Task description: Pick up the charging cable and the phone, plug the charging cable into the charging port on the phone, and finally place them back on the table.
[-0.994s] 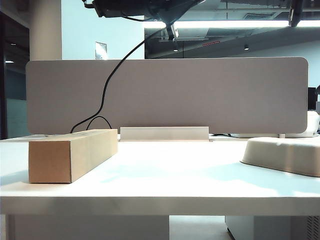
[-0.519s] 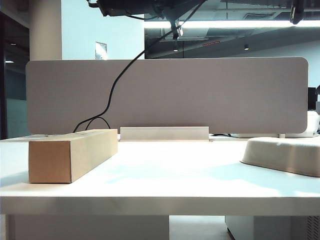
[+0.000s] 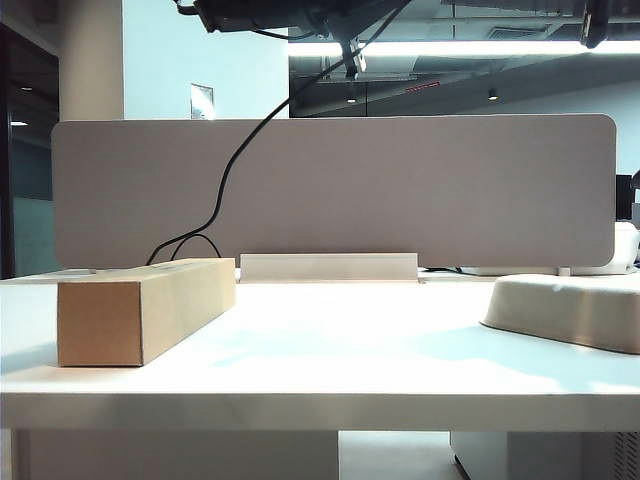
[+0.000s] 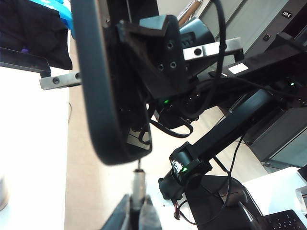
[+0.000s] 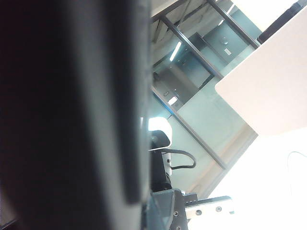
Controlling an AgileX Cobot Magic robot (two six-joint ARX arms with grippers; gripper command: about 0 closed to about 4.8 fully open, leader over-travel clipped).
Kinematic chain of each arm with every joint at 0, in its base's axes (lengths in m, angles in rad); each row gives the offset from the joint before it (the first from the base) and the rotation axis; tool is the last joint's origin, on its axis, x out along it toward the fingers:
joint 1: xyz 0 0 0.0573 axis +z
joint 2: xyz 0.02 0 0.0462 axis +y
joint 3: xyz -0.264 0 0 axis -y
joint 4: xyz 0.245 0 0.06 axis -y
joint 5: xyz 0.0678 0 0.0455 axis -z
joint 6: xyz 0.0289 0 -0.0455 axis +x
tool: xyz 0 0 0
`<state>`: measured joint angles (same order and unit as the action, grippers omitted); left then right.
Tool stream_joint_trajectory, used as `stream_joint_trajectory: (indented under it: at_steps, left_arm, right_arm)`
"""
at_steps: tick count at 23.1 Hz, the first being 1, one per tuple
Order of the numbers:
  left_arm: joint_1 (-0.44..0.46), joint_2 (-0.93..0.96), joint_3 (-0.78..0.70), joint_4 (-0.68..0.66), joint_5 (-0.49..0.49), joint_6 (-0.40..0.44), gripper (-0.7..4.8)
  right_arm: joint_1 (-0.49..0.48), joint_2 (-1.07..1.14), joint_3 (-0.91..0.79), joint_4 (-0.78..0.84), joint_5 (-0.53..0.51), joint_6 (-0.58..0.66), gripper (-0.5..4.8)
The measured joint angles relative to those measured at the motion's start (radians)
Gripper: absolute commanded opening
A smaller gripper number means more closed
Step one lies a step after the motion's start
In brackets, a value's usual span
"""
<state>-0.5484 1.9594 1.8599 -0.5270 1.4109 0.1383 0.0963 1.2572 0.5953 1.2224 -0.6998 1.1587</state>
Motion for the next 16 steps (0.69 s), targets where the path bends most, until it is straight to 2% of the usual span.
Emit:
stream_joint_trajectory:
  at_steps: [16]
  left_arm:
    - [0.023,0.0,0.0,0.004,0.007,-0.02,-0.06]
  right_arm:
    - [0.001,0.001,0.0,-0.007,-0.001,-0.002,-0.02]
